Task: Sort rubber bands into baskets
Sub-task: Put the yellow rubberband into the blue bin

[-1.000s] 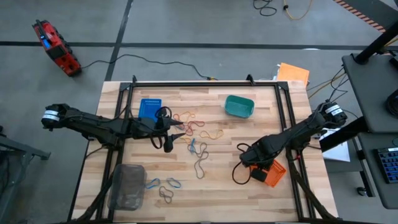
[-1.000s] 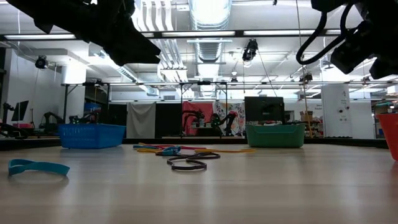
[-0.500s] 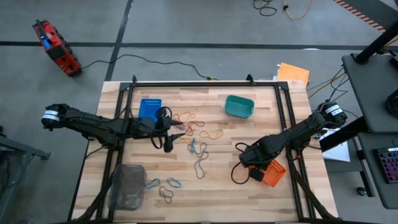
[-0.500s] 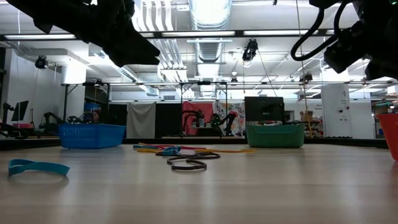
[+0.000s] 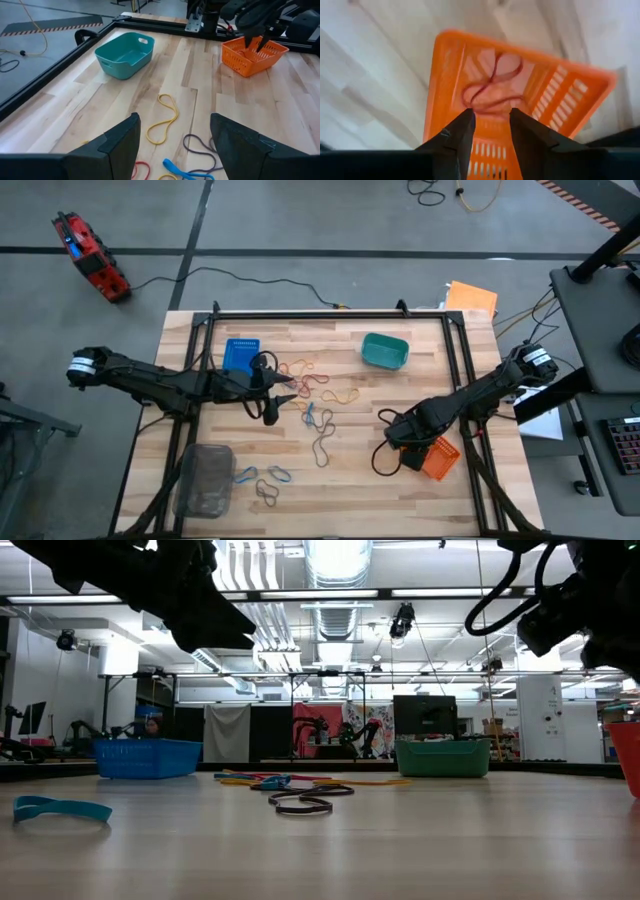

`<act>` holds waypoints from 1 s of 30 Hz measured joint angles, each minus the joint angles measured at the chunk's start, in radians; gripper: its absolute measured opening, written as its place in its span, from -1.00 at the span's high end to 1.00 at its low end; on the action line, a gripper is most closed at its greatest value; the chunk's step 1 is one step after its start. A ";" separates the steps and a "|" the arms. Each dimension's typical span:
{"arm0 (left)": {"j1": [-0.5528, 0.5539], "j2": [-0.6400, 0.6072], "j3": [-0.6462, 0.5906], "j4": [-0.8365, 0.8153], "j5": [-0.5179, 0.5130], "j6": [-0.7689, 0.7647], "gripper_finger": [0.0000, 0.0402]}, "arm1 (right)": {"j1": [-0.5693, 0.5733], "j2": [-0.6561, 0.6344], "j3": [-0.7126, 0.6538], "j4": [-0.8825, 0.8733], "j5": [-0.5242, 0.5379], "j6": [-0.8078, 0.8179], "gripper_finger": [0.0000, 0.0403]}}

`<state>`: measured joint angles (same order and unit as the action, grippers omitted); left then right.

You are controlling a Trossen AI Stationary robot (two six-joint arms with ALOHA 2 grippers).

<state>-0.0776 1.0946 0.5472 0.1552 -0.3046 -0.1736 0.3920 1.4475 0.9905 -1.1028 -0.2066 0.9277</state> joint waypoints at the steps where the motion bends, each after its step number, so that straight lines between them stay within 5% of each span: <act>1: 0.000 0.000 0.000 -0.001 0.000 -0.004 -0.11 | 0.000 0.000 0.002 0.006 0.022 -0.005 0.38; 12: -0.005 0.000 0.000 -0.007 0.081 -0.058 -0.11 | -0.023 0.000 0.072 0.253 0.449 -0.310 0.37; 24: -0.024 0.011 0.000 -0.094 0.087 -0.147 -0.11 | -0.038 0.000 0.003 0.913 0.936 -1.029 0.39; 30: -0.024 0.059 0.000 -0.088 0.087 -0.151 -0.11 | -0.084 0.000 -0.013 1.096 1.034 -1.166 0.44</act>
<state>-0.1020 1.1538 0.5472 0.0673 -0.2172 -0.3244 0.3083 1.4475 0.9771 -0.0067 0.8269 -0.2378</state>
